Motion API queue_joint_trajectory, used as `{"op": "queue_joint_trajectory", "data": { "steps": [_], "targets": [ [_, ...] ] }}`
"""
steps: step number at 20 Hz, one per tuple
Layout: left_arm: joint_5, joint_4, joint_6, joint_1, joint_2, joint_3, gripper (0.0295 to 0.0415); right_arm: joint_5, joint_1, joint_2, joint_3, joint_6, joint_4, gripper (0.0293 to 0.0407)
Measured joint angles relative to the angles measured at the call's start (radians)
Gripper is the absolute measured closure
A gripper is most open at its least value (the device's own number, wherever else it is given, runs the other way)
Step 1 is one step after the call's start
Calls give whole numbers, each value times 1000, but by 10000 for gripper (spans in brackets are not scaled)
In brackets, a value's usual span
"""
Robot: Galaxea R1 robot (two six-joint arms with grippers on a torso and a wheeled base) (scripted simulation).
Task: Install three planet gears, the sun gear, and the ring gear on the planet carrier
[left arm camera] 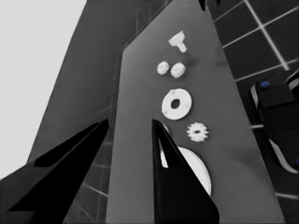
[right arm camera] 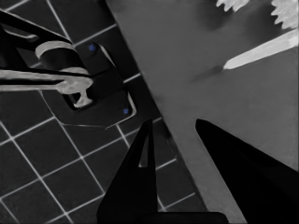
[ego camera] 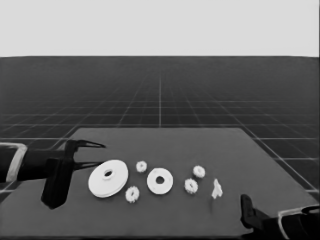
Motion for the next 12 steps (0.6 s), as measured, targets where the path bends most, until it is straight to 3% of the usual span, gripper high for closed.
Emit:
{"op": "queue_joint_trajectory", "data": {
  "steps": [1,2,3,4,5,6,7,8,10,12],
  "targets": [
    [49,-73,-3,71,-3,71,415,23,-54,14,53,-3,76,407],
    [30,-44,-2,45,-2,43,414,14,-34,8,29,-2,45,392],
    [18,-26,-1,29,-1,25,396,8,-22,5,16,-1,26,363],
    [11,-15,-1,20,-1,15,364,4,-15,3,8,-1,16,332],
    [451,467,-487,253,315,-89,333,2,-11,1,3,0,9,320],
    [881,452,-986,308,699,-336,313,1,-9,1,1,0,6,317],
    [924,222,-1298,305,873,-644,307,1,-7,0,-1,0,4,316],
    [876,64,-1407,305,961,-894,314,0,-7,0,-2,0,2,315],
    [829,-95,-1434,312,1062,-1201,324,0,-6,0,-2,0,1,315],
    [820,-153,-1416,317,1113,-1345,326,0,-6,0,-3,0,1,315]
  ]
}}
